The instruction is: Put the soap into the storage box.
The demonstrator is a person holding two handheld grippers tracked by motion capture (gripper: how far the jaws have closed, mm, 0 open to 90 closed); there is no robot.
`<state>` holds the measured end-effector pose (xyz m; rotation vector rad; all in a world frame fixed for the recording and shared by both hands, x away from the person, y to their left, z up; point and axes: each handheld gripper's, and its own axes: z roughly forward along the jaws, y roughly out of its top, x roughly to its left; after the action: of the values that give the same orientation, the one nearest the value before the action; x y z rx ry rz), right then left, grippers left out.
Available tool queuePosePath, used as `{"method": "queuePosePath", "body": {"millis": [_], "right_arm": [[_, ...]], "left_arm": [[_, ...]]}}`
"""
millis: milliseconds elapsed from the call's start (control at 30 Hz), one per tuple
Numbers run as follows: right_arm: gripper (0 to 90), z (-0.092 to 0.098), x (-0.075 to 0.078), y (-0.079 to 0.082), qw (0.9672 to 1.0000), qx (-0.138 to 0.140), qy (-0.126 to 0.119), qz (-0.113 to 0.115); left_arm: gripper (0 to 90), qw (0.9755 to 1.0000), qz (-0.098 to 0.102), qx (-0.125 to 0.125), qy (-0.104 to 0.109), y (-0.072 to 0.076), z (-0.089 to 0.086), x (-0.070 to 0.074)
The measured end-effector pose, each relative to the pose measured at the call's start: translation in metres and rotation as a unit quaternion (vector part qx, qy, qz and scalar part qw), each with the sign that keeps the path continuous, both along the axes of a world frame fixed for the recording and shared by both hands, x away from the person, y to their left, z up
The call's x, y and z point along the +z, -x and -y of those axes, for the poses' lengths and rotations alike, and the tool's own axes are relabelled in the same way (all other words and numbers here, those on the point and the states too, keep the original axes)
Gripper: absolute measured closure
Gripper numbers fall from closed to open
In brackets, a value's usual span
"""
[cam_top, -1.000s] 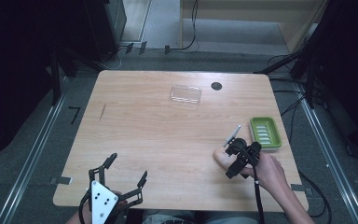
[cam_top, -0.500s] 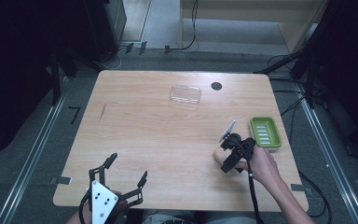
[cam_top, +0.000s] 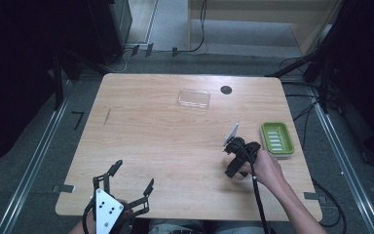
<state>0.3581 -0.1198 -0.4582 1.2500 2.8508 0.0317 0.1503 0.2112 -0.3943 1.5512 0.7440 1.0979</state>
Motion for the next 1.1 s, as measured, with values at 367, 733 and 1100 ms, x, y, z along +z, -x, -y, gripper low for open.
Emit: {"method": "queuePosePath", "body": {"millis": [367, 733, 1100], "right_arm": [[6.8, -0.0055, -0.0081, -0.0095, 0.9999, 0.000, 0.003, -0.012], [19.8, -0.0064, -0.0074, -0.0095, 0.9999, -0.004, 0.004, -0.012], [28.0, -0.0069, -0.0093, -0.0107, 0.9999, 0.001, 0.004, -0.016]], "left_arm": [[9.9, 1.0000, 0.000, -0.001, 0.000, 0.0000, -0.0004, 0.0000], [9.9, 1.0000, 0.001, -0.001, 0.000, 0.0001, -0.0003, 0.0000], [9.9, 1.0000, 0.001, -0.001, 0.000, 0.0003, -0.0004, 0.0000]]}}
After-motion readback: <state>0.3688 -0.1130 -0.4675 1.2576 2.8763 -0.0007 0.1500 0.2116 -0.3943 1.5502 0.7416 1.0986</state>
